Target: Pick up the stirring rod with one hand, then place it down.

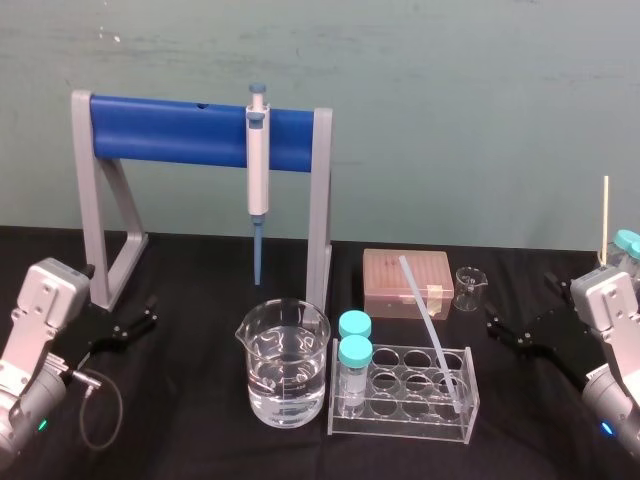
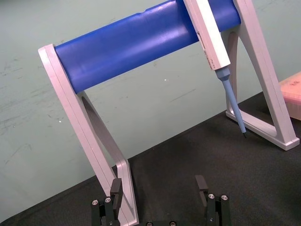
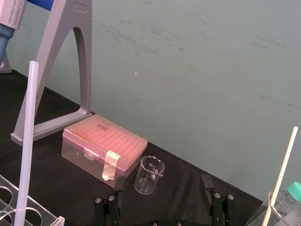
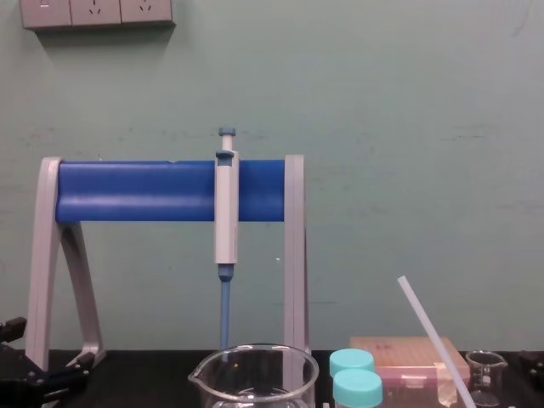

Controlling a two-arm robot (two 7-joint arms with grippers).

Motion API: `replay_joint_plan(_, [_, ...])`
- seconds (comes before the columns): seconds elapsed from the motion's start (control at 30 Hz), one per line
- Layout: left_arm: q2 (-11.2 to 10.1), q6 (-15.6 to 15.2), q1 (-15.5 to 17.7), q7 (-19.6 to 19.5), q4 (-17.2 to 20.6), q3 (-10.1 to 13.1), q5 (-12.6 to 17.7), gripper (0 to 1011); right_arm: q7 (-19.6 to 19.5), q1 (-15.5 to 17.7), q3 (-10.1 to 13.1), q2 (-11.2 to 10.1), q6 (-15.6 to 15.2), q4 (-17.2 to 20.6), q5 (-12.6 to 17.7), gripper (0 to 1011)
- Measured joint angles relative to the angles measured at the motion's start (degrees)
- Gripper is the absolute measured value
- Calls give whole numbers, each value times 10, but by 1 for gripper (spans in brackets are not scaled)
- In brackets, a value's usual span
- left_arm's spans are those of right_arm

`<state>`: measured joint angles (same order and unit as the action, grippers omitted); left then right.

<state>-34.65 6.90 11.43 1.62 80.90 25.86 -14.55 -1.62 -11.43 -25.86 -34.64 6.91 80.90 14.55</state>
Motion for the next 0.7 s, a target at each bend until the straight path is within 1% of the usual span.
replay_joint_plan(0.7, [0,0,0,0,0,0,0,1000,0,0,0,0,0,0,0,1000])
